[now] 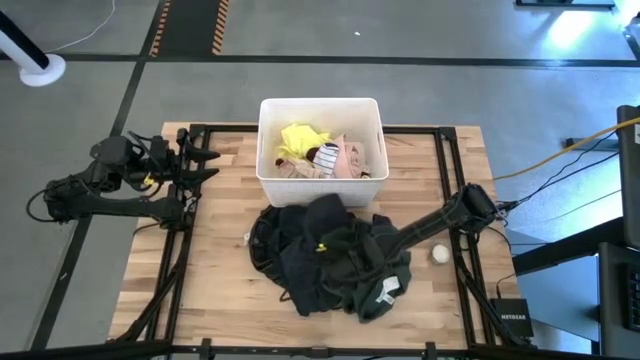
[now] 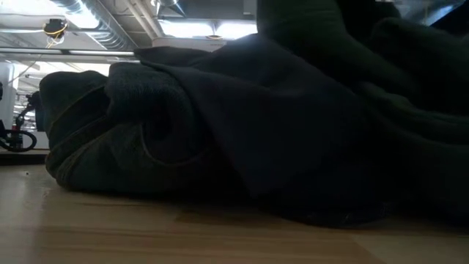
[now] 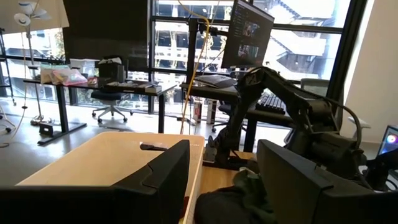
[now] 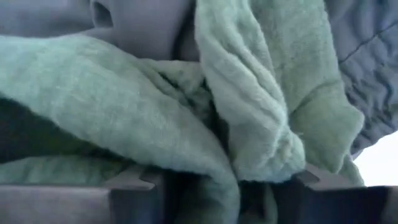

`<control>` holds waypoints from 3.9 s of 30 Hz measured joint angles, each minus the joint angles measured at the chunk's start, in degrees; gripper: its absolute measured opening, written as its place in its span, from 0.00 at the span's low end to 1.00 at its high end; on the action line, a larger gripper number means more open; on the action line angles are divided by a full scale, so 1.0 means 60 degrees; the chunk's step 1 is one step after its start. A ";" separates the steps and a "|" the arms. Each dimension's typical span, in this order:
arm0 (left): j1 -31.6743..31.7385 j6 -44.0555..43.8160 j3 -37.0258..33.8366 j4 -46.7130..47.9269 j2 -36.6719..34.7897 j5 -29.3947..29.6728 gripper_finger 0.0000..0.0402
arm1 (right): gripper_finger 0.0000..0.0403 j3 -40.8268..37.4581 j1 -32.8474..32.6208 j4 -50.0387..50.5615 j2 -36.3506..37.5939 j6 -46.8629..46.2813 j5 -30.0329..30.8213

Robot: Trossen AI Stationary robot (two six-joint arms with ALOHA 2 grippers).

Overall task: Sort clothes
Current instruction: Put the dark green shirt into the white bin

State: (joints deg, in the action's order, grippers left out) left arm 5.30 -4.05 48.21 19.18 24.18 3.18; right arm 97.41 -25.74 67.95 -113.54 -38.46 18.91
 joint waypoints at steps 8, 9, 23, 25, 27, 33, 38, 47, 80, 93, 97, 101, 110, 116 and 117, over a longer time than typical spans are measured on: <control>0.0000 0.0000 0.0000 -0.0015 0.0000 0.0000 0.45 | 0.06 -0.0008 -0.0151 0.0090 0.0000 -0.0894 -0.0203; -0.0004 -0.0002 0.0000 -0.0015 -0.0004 0.0000 0.45 | 0.05 0.0030 -0.0169 0.0136 0.0000 -0.1013 -0.0244; 0.0000 -0.0004 0.0000 -0.0011 -0.0004 0.0000 0.45 | 0.05 0.2357 -0.0975 0.0279 -0.0007 -0.1876 0.1887; 0.0000 -0.0021 -0.0003 -0.0007 -0.0004 0.0000 0.45 | 0.05 0.2810 -0.0970 0.0344 -0.0007 -0.1876 0.2245; -0.0003 -0.0051 0.0000 -0.0009 -0.0004 0.0000 0.45 | 0.05 0.3256 -0.0963 0.0413 -0.0007 -0.1854 0.2558; -0.0001 -0.0063 0.0000 -0.0007 -0.0004 0.0000 0.45 | 0.05 0.4550 -0.0954 0.0433 -0.0004 -0.1770 0.3623; -0.0004 -0.0076 0.0000 -0.0011 -0.0004 -0.0001 0.45 | 0.05 0.5414 -0.0930 0.0484 -0.0007 -0.1633 0.4773; -0.0004 -0.0076 0.0000 -0.0011 -0.0007 0.0000 0.45 | 0.06 0.6240 -0.0312 0.0139 0.0074 -0.0940 0.6010; 0.0000 -0.0080 0.0000 -0.0080 -0.0007 0.0000 0.45 | 0.06 0.6265 0.4129 -0.7614 0.1341 0.7091 0.6271; 0.0000 0.0072 0.0000 0.0340 -0.0007 -0.0003 0.45 | 0.06 0.6265 0.5460 -1.2416 0.1417 1.1004 0.5512; 0.0000 0.0184 0.0000 0.0420 -0.0007 0.0000 0.45 | 0.06 0.6265 0.5843 -1.2277 0.1424 1.1290 0.5229; 0.0000 0.0186 0.0000 0.0199 -0.0007 0.0000 0.45 | 0.06 0.6265 0.5974 -1.0382 0.1424 1.0584 0.5077; -0.0004 -0.0325 -0.0004 0.0193 -0.0007 0.0000 0.45 | 0.06 0.6251 0.5564 -0.4791 0.0966 0.6607 0.5038; -0.0002 -0.0499 -0.0002 0.0206 -0.0007 -0.0002 0.45 | 0.06 0.6250 0.5055 -0.3058 0.0357 0.5102 0.4812; -0.0002 -0.0543 0.0000 0.0209 -0.0007 0.0000 0.45 | 0.06 0.6247 0.4976 -0.2894 0.0271 0.4985 0.4819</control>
State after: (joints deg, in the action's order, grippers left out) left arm 5.29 -7.31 48.21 20.43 24.14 3.18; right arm 134.89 4.11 50.58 -111.91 -8.55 47.82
